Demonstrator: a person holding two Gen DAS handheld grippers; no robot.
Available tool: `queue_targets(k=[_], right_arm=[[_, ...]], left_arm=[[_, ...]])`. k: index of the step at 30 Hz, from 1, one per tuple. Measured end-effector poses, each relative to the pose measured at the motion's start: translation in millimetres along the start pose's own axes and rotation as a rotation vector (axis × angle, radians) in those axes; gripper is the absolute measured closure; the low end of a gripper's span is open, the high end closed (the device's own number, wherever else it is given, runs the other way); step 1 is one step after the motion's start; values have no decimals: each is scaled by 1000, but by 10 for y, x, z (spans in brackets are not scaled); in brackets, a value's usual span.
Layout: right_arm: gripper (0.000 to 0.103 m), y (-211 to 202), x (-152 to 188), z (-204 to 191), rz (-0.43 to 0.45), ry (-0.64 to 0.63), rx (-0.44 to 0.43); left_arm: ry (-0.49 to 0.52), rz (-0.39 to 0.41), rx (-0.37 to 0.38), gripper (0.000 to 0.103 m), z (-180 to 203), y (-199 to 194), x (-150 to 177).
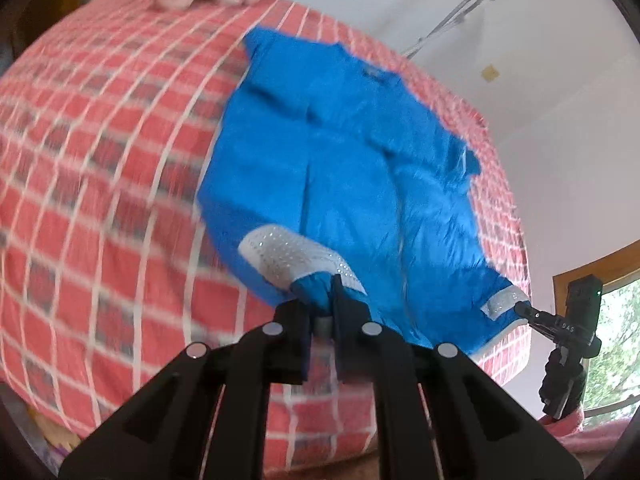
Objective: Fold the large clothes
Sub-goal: 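Lift the hem with both grippers and fold it toward the collar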
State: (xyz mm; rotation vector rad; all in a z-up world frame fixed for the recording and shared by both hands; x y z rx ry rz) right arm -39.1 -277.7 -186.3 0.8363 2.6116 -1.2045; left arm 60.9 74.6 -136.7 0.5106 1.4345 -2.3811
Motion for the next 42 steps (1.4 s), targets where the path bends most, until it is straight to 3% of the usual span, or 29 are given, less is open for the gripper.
queue_targets(k=[10,23,29,35,40,41,42], right_arm=[[94,192,-1082,-166,58,-18,-30],[94,886,-2215,-44,39,-2,7],[94,1287,-2569,161,-5,34,37],[92,1606,-2660,321,-51,44,88],[79,1530,-2653,280,-73,47,66],[67,1481,-2633,261,-78,54,49],[48,1447,-2632,250,-78,58,37]], left_arm=[[3,78,33,96,68,284,-922],[26,83,23,95,63,1203,-2146],[5,33,-29,95,-112,1727,-2390],[-16,-8,-53,92,-296,2050,-2392],[-21,-42,-11,86,-275,1952,-2393],[-15,-49,2,84,-256,1913,-2387],[-11,-57,25,74,-231,1865,-2370]])
Point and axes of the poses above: each gripper's, at about its wrist camera, not at the fingertips, and y roughly the way its jaws point, z to its right, x to its underside, the point moved 9 cm from there along y, roughly the way its jaws point, and after that the axes turned 6 degrees about z, right-handed, at the moved point
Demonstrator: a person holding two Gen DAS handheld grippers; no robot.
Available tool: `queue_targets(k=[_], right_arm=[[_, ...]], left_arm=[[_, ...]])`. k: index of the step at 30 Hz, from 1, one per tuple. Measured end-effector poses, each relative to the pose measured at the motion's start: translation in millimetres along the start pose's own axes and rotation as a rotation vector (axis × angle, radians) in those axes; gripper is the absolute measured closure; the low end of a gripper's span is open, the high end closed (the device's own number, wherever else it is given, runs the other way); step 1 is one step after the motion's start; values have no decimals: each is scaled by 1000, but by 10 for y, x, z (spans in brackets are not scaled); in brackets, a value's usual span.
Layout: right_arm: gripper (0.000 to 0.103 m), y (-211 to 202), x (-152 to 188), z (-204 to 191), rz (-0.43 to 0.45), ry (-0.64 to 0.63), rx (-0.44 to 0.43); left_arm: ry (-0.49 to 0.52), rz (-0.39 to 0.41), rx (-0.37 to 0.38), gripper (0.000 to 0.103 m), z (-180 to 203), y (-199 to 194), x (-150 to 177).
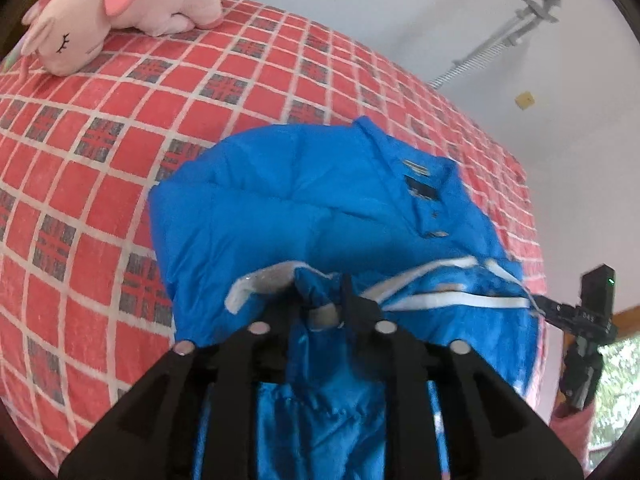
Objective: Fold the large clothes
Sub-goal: 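Lift the hem with both grippers and fold it toward the collar, then lay the folded hem onto the collar with both grippers and release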
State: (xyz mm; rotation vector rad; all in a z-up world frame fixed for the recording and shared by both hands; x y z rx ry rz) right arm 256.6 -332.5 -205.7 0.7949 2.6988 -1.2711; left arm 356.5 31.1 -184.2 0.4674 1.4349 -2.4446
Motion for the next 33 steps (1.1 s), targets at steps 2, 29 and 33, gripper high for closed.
queue_targets(k=[2,29,33], right_arm=[[38,-146,2,-27,31,-23,-2],[92,-521,436,-352,150,-360,212],[92,-675,180,-545,206,-359,174]], left_arm=[[7,-2,47,49,40,-151,37],[341,250,-222,96,361,-784,292],[296,337,-199,97,465,-982,37]])
Point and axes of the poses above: each gripper's, at about its wrist camera, not at the fingertips, and y roughly the way its jaws point, z to its right, x to its underside, the point moved 9 cm from there along y, roughly the way its jaws point, and after that the axes turned 6 degrees about z, right-handed, at the moved point
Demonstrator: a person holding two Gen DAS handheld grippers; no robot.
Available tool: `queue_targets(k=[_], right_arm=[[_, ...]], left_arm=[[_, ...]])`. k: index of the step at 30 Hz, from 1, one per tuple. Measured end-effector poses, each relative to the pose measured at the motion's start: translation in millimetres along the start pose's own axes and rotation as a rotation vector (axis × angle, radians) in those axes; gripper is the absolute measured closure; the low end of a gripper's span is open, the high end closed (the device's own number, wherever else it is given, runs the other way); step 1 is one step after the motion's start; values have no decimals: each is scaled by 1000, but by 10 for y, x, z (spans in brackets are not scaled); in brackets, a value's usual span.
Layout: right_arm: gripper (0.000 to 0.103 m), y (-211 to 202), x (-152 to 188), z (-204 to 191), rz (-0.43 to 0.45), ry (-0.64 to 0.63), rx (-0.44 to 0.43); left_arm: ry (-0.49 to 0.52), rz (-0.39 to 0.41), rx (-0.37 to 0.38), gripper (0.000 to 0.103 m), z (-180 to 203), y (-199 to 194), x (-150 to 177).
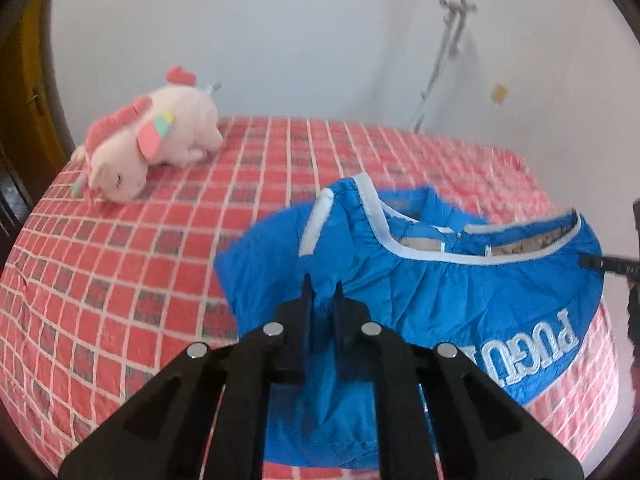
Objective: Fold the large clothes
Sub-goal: 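Lay the folded hem onto the collar with both grippers and release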
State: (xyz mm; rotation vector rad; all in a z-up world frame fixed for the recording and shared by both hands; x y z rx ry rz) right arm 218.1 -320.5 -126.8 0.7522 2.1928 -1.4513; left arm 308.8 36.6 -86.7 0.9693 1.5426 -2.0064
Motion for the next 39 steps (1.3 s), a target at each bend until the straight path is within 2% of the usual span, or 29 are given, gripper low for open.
queue_targets(k=[3,6,10,13,20,25,29,34,38,39], right_arm=[[92,50,-290,29,41,10,8],[92,204,-594,73,50,22,14],[92,577,-869,205,24,56,29],[92,905,-942,332,-15,83,48],[90,1490,-830,668,-101,146,90],[82,1831,-601,867,-150,189,113],[78,1955,-544,926,-113,208,114],[75,1958,-529,863,-53,147,188],[59,1723,-577,853,-7,201,153],[59,1639,-596,816,10,198,132]], left_arm=[[-41,34,-9,97,-45,108,-258],[-89,34,-13,97,-116,309,-443],[-94,18,-64,97,-244,697,-593],[-99,-20,-90,97,-319,980,-583],[-114,-161,-156,95,-561,1643,-235],[-108,-210,-181,87,-668,1900,-25],[-79,-210,-212,86,-695,2027,37],[-45,-207,-252,85,-675,2062,43],[-81,-208,-247,82,-696,1903,-69],[-94,-188,-246,80,-703,1820,-120]])
Point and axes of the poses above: each gripper's, at about its wrist camera, not at the fingertips, and y roughly the way its jaws point, z to its right, x to its underside, the point moved 9 cm from there along y, roughly the way its jaws point, and after that the axes turned 6 degrees about z, right-handed, at the moved point
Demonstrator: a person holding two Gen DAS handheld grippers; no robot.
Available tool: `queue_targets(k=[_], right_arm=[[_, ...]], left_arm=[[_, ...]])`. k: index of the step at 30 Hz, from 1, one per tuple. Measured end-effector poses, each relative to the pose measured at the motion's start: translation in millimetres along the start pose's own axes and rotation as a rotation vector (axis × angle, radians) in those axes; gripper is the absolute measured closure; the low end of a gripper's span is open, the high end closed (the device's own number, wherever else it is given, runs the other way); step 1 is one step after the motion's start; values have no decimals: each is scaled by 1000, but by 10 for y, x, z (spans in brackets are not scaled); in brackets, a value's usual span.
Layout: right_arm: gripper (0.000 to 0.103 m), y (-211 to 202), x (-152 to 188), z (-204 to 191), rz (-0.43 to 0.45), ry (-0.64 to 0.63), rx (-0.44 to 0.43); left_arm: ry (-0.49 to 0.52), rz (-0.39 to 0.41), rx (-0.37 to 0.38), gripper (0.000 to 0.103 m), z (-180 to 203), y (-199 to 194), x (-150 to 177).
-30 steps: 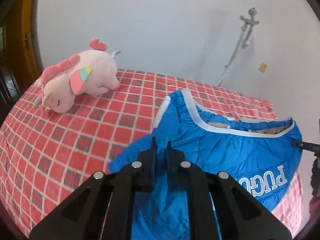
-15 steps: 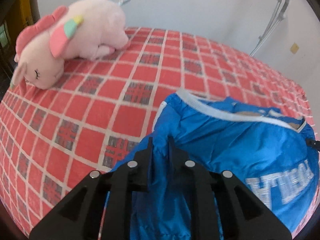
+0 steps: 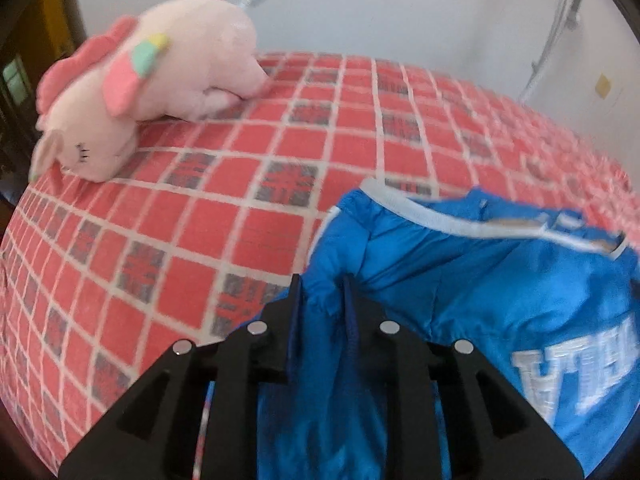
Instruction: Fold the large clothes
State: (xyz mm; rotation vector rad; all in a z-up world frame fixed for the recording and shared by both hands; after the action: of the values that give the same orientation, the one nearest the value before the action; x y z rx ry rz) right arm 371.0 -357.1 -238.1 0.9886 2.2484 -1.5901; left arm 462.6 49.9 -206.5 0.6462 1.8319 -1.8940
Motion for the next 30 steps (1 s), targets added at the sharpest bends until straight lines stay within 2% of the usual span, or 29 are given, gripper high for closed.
queue_targets(k=[1,3,5,7,10,12,15,17,19,22,26,28,30], right_arm=[[59,-129,-4,-34,23,-11,-16],[57,-422,6,-99,83,-57,13],[57,-674,68,-245,134,-96,13],[57,-817,179,-374,164,-124,21],[57,-905,496,-635,234,-134,28],[57,-845,646,-784,250,-146,40],[57,-688,859,-907,244,-145,20],[57,-505,972,-884,219,-162,54],[57,-402,1061,-850,232,-199,71],[57,-293,1134,-837,252,-241,95],[57,-268,1144,-817,252,-216,120],[58,-352,1128,-839,248,-194,118],[58,-541,1138,-937,295,-181,86]], left_arm=[[-14,29,-6,77,-34,-119,-38],[-31,108,-17,75,-75,-434,-106],[-8,165,-17,75,13,-732,-98],[34,207,-11,75,229,-979,-17],[59,242,19,75,570,-1142,161],[70,237,55,75,806,-1114,315],[65,169,102,75,1022,-907,591],[81,130,87,75,1039,-725,789],[125,138,78,75,1059,-605,929],[131,145,81,75,1063,-544,981],[106,122,70,75,1065,-525,935],[84,114,68,77,1070,-624,921],[35,161,99,74,1077,-846,895]])
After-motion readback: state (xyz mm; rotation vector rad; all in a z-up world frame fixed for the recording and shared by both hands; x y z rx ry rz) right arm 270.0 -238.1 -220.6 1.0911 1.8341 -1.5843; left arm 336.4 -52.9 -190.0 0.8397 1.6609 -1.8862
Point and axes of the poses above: each gripper's, at about its wrist camera, not at the fingertips, and y roughly the way its jaws point, z to its right, x to its underside, the point moved 9 cm from there along y, roughly the way its jaws point, and after that the axes turned 6 degrees about z, right-handed, at the moved point
